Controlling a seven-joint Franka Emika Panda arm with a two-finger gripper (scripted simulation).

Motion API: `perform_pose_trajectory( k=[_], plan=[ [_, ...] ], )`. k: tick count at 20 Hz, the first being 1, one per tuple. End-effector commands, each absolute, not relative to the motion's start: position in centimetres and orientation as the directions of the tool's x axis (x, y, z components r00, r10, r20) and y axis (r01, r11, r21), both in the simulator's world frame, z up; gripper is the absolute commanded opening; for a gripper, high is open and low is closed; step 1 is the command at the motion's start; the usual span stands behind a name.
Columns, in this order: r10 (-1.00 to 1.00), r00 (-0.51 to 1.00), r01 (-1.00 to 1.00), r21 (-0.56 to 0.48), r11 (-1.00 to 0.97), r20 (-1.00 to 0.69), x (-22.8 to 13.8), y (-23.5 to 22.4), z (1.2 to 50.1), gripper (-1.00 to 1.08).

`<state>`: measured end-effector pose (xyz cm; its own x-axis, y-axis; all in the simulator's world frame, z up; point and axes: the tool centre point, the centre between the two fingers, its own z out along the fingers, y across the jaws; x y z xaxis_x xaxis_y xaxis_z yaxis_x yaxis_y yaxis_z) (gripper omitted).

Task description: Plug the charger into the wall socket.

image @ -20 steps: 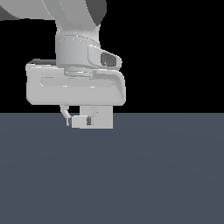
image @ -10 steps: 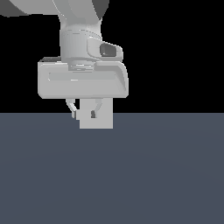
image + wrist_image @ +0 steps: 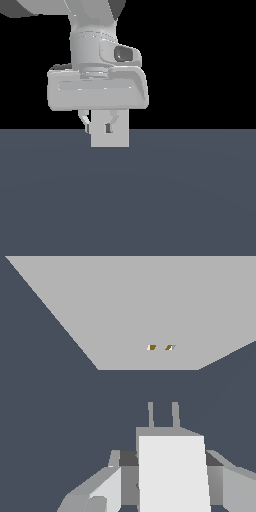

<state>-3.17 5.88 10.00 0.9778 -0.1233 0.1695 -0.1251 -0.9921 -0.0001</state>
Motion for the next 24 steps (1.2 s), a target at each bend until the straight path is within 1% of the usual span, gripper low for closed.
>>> perform_pose_trajectory(
  k=[1, 10, 24],
  plan=[
    [-0.124, 0.978, -0.126, 0.0, -0.992, 0.169, -3.2, 5.9, 10.0, -1.0],
    [-0.124, 0.978, -0.126, 0.0, -0.992, 0.169, -2.7, 5.8, 10.0, -1.0],
    [-0.124, 0.978, -0.126, -0.001, -0.992, 0.169, 1.5, 5.2, 10.0, -1.0]
  ],
)
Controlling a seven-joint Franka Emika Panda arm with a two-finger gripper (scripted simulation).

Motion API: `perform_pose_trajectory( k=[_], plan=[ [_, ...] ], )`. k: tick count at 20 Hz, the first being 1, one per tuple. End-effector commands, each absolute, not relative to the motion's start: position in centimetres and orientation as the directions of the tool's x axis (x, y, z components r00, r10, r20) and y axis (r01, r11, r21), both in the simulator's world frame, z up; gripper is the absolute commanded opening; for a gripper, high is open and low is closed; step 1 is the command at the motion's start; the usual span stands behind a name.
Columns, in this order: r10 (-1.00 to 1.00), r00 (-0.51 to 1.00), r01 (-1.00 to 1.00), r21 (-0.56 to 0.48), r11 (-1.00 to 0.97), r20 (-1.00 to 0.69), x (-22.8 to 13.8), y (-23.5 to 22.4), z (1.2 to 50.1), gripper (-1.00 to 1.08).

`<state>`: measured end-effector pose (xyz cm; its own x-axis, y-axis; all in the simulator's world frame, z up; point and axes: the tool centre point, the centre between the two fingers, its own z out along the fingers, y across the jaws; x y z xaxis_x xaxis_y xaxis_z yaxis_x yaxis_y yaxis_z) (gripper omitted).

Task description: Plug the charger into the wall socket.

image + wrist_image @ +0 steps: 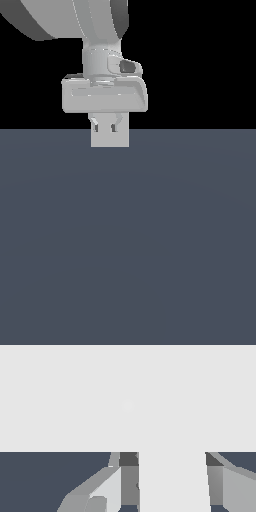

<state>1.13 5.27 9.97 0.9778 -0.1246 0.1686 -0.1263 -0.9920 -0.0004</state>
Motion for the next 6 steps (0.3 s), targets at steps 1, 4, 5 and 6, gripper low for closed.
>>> perform_pose_trajectory(
  k=[1, 4, 5, 6],
  plan=[
    [-0.124, 0.978, -0.126, -0.001, -0.992, 0.169, 1.62, 5.23, 9.98, -1.0],
    [-0.124, 0.978, -0.126, -0.001, -0.992, 0.169, 1.8, 5.22, 9.99, -1.0],
    [-0.124, 0.978, -0.126, 0.0, -0.992, 0.169, 1.79, 5.21, 10.0, -1.0],
    [-0.124, 0.978, -0.126, 0.0, -0.992, 0.169, 1.78, 5.22, 10.0, -1.0]
  ],
)
